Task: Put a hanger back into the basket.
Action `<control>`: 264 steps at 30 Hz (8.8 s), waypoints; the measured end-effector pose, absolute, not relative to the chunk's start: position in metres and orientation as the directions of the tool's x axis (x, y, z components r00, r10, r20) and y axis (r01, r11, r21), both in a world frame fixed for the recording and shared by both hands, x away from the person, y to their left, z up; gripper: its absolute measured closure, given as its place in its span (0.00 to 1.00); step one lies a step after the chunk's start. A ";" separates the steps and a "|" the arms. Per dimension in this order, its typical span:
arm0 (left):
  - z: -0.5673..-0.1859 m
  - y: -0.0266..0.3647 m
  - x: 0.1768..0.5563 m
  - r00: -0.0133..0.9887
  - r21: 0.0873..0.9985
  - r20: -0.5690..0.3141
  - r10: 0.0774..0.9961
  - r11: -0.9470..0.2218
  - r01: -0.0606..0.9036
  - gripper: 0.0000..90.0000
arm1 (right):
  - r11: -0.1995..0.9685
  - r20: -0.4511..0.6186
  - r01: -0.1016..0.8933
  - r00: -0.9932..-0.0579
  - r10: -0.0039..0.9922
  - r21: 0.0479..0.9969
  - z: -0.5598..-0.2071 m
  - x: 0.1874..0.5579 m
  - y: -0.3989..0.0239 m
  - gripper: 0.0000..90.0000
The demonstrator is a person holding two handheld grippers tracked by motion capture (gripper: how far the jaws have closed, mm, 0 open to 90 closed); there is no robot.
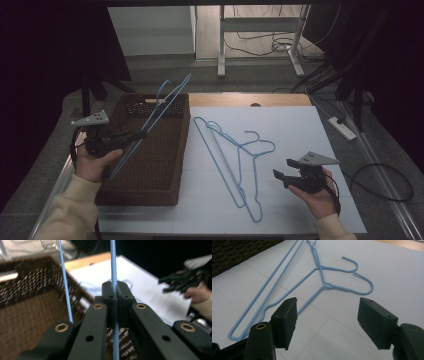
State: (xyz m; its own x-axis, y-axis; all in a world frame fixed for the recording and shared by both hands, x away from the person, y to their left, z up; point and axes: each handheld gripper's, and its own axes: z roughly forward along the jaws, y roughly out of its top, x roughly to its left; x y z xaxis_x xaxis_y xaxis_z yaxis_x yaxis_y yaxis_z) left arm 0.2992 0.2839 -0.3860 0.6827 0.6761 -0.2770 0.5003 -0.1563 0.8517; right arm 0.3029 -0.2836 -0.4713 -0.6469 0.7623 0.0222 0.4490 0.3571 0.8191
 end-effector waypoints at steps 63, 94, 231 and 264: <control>-0.448 0.316 0.328 0.287 0.654 -0.098 0.953 -0.156 0.741 0.45 | 0.377 0.015 0.453 -0.655 0.755 0.808 -0.474 0.303 -0.280 0.36; -0.408 0.237 0.247 0.647 0.865 -0.165 0.745 -0.205 0.457 0.29 | 0.381 0.032 0.482 -0.652 0.758 0.789 -0.478 0.306 -0.280 0.33; -0.432 0.172 0.222 0.734 0.855 -0.142 0.665 -0.292 0.429 0.29 | 0.573 -0.039 0.670 -0.633 0.773 0.473 -0.500 0.448 -0.247 1.00; -0.431 0.172 0.221 0.733 0.855 -0.138 0.666 -0.293 0.428 0.29 | 0.561 0.016 0.723 -0.618 0.786 0.403 -0.496 0.387 -0.256 1.00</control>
State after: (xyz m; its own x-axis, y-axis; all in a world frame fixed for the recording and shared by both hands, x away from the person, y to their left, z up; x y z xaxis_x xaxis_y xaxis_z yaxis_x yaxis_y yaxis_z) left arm 0.2214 0.1719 -0.4308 0.7327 0.6665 -0.1380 0.4279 -0.2934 0.8549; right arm 0.3871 -0.2556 -0.4964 -0.6183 0.7857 0.0163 0.7233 0.5609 0.4027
